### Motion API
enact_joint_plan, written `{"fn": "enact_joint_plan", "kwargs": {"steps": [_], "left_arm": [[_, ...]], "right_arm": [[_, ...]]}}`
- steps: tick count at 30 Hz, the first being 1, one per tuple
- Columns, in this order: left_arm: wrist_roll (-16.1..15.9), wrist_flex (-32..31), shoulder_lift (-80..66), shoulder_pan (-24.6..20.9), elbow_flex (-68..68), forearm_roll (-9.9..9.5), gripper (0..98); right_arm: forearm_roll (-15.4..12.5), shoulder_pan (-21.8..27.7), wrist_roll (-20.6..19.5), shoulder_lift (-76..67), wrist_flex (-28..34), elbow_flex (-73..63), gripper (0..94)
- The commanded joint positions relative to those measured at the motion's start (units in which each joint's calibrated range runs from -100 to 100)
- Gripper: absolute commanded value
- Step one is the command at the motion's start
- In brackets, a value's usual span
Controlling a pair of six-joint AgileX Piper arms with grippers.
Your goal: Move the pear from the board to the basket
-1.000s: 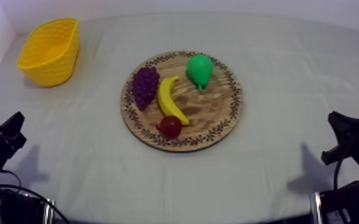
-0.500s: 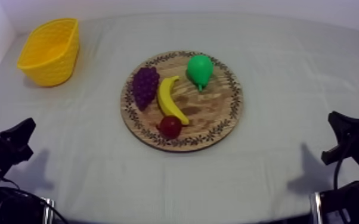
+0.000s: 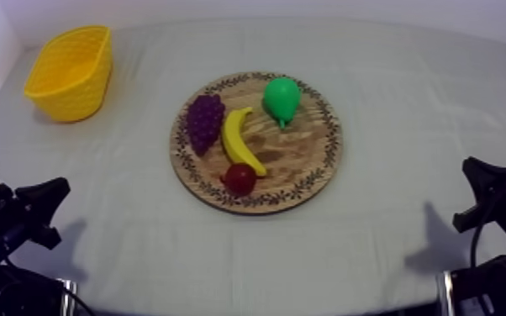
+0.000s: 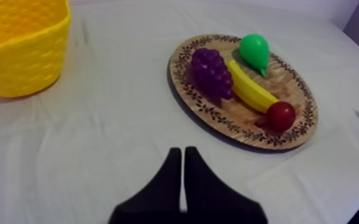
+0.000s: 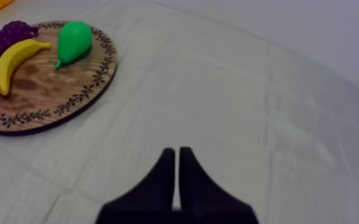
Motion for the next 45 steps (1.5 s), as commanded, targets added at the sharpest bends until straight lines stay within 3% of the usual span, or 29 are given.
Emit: {"fn": "enact_joint_plan", "kwargs": {"steps": [1, 12, 20, 23, 27, 35, 45], "left_arm": [[-3.82, -0.21, 4.21, -0.59, -0.32, 3.44, 0.0], [-9.51, 1.86, 25.07, -0.8, -10.47, 10.01, 0.0], [-5.09, 5.36, 41.84, 0.8, -22.05, 10.89, 0.0], [-1.96, 6.99, 47.65, 1.59, -26.43, 10.76, 0.0], [-0.29, 9.16, 55.5, 3.4, -33.03, 10.57, 0.0], [6.41, 11.99, 71.86, 9.04, -47.95, 5.28, 0.0], [12.83, 15.45, 87.32, 12.75, -67.45, 3.13, 0.0]], "right_arm": [[0.01, 0.0, 0.07, -0.04, 0.02, -0.05, 0.4], [0.01, 0.0, 0.06, -0.04, 0.02, -0.05, 0.4], [0.01, 0.0, 0.06, -0.04, 0.02, -0.05, 0.4], [0.01, 0.0, 0.06, -0.04, 0.02, -0.05, 0.4], [0.01, 0.0, 0.06, -0.04, 0.02, -0.05, 0.4], [0.01, 0.0, 0.06, -0.04, 0.02, -0.05, 0.4], [0.01, 0.0, 0.08, -0.04, 0.02, -0.05, 0.4]]}}
